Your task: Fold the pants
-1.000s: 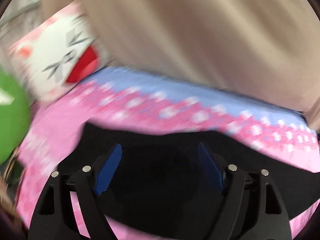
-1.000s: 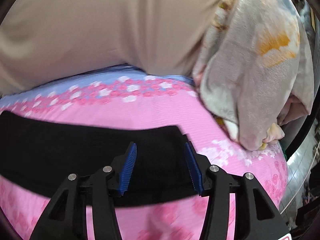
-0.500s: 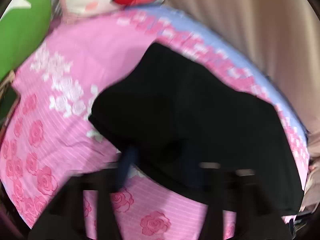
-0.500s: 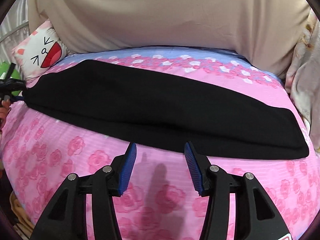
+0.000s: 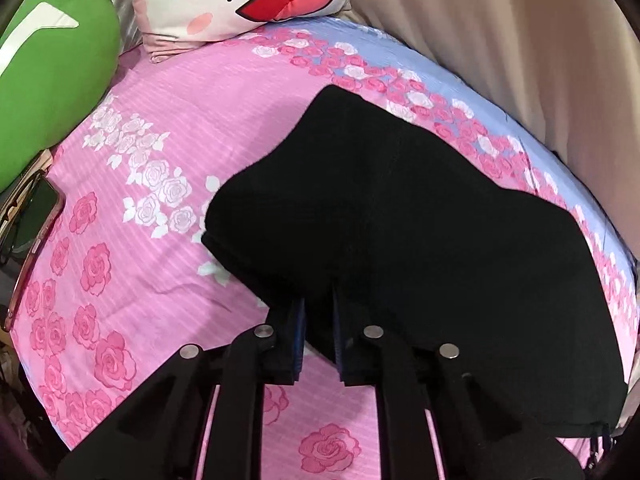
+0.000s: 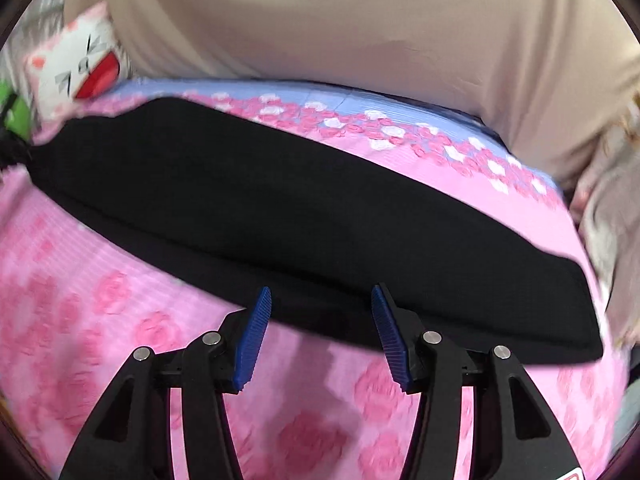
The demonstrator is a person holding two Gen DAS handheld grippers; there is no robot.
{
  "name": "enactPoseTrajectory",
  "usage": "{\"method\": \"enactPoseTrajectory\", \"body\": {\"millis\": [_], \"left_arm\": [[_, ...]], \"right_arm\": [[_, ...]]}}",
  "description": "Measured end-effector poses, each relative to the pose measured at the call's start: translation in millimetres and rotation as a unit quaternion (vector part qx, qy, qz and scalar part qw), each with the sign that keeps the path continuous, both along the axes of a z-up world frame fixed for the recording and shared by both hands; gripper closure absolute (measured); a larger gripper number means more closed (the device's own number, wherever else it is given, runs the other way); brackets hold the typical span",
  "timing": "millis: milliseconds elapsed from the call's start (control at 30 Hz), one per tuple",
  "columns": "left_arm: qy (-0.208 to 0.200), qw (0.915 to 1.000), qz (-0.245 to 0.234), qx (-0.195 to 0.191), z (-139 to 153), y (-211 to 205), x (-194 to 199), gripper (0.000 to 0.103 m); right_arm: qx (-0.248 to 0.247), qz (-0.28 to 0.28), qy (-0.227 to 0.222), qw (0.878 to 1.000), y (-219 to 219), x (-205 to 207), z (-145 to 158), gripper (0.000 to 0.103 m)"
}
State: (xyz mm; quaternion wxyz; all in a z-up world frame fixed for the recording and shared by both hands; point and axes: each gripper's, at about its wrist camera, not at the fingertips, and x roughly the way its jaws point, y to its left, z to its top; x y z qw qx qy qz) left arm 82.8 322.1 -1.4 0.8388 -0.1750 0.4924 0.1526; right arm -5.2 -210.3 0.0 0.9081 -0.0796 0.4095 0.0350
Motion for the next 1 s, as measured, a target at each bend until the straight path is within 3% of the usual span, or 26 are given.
{"method": "enactPoseTrajectory", "body": {"millis": [133, 167, 233, 333, 433, 533, 567, 600, 700, 867, 1000], "left_arm": [[0.011, 0.9999, -0.006, 0.007, -0.6, -2.3, 5.2, 0.091], [0.013, 0.9998, -0.006, 0.014, 0.1, -3.7, 6.9, 0.091], [0.016, 0.9997, -0.008, 0.019, 2.4, -4.8, 10.5, 0.092], [0.006, 0.9997, -0.011, 0.018, 12.9, -1.4, 6.5, 0.092], [0.004, 0.9994, -0.010, 0.033, 16.9, 1.3, 0.9, 0.090], [0.041, 0.9975, -0.001, 0.057, -6.7, -4.0, 9.0, 0.089], [0.035, 0.9967, 0.002, 0.073, -7.9, -7.2, 8.6, 0.088], [0.035, 0.9959, 0.000, 0.083, -5.0, -10.6, 7.9, 0.088], [0.024, 0.9970, 0.005, 0.073, 4.5, -8.8, 2.1, 0.086], [-0.011, 0.9963, 0.001, 0.086, 37.2, -22.2, -25.4, 0.084], [-0.054, 0.9824, -0.019, 0.178, 72.2, -68.3, -35.3, 0.084]], "right_arm": [[0.002, 0.027, 0.020, 0.999, 3.5, 21.9, -11.5, 0.052], [0.003, 0.029, 0.016, 0.999, 3.6, 26.5, -10.8, 0.061], [0.000, 0.030, 0.024, 0.999, 1.0, 36.3, -11.6, 0.097], [0.038, 0.030, 0.026, 0.999, -11.3, 29.2, 6.4, 0.099], [0.056, 0.042, 0.024, 0.997, -17.4, 5.8, 18.0, 0.099], [0.047, 0.045, 0.064, 0.996, -14.3, 3.6, -15.6, 0.098], [0.037, 0.050, 0.049, 0.997, -10.3, -0.7, -16.2, 0.096], [0.031, 0.049, 0.048, 0.997, -8.6, -1.3, -12.9, 0.094], [0.030, 0.050, 0.029, 0.998, -9.7, -8.5, -0.6, 0.078], [0.071, 0.038, 0.011, 0.997, -27.7, -27.2, 21.8, 0.074], [0.082, -0.012, -0.017, 0.996, -59.1, -43.4, 35.9, 0.057]]}}
